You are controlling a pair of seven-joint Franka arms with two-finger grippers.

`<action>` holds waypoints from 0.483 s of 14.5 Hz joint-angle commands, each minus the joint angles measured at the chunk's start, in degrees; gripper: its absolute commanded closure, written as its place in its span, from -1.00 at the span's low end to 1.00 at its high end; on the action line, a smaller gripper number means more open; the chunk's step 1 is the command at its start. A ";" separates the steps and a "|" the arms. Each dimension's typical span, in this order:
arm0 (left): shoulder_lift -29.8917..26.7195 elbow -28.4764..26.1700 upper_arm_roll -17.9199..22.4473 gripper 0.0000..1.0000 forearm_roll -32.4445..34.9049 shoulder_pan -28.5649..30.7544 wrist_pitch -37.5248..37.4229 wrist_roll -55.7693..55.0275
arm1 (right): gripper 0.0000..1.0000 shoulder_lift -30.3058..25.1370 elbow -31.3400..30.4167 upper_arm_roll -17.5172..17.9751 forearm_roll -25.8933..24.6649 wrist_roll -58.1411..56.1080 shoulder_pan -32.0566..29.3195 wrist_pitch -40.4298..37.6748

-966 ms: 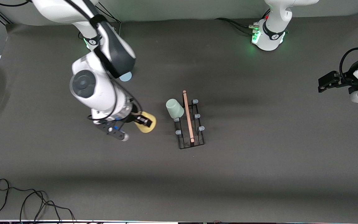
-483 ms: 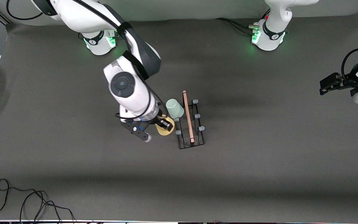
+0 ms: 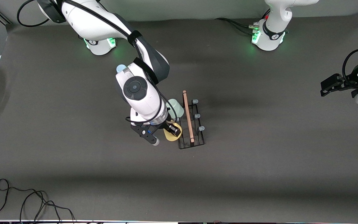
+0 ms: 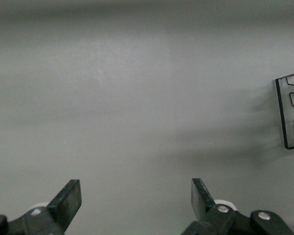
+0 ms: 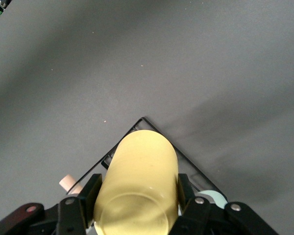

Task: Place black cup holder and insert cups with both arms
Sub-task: 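Carry the yellow cup to the rack with the right gripper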

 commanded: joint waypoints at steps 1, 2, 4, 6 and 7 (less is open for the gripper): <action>-0.03 -0.34 0.75 -1.00 0.32 -1.38 0.54 -0.60 | 1.00 3.04 2.31 -0.86 -1.99 2.73 1.79 2.35; 0.15 -0.34 0.75 -1.00 0.32 -1.47 0.71 -0.60 | 1.00 3.48 2.30 -0.86 -2.69 2.82 1.79 2.71; 0.76 -0.69 0.75 -1.00 -0.38 -1.39 0.98 -0.68 | 1.00 4.36 2.30 -0.86 -2.96 2.82 2.31 3.41; 0.85 -0.87 0.75 -1.00 -0.29 -1.47 1.24 -0.69 | 0.27 4.97 2.22 -0.95 -3.05 2.64 2.41 3.68; 0.76 -0.96 0.75 -1.00 -0.29 -1.47 1.59 -0.69 | -0.99 5.15 2.13 -1.04 -3.66 2.55 2.41 3.68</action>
